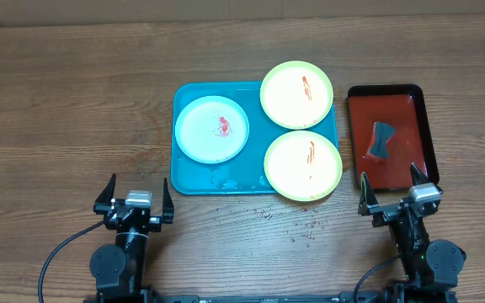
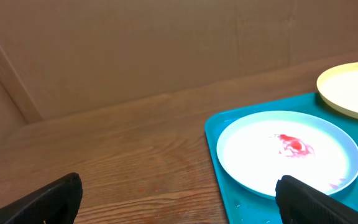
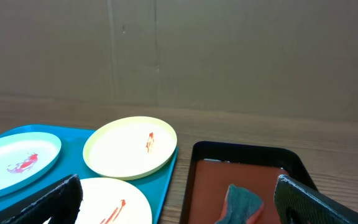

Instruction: Clean dirty plates on tray and stack at the side

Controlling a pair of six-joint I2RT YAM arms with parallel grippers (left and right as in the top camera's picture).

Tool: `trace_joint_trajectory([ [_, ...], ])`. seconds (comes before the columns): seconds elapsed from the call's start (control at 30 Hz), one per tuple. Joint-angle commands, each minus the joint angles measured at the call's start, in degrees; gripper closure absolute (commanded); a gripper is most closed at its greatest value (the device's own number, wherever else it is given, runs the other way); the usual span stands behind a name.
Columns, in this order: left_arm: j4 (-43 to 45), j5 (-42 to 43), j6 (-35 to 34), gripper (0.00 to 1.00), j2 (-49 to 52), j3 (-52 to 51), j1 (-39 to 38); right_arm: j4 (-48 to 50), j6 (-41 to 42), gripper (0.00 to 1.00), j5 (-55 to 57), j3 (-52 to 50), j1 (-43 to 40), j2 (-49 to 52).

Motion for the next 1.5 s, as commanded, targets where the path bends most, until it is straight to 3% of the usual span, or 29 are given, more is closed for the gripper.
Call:
trace_joint_trajectory([
  [0.0, 0.02, 0.0, 1.07, 0.0, -0.63, -0.35, 0.07, 0.42, -0.17, 0.0, 0.48, -0.61, 0.48, -0.59],
  [0.87, 0.26, 0.07, 1.01, 0.0, -0.63, -0.35, 0.07, 1.16, 0.02, 0.0, 0.52, -0.46, 0.48, -0.59],
  [1.47, 1.2, 0.04, 0.42, 0.0, 0.46, 6.32, 0.09, -0.11, 0.0, 0.0, 0.52, 10.36, 0.48, 2.73],
])
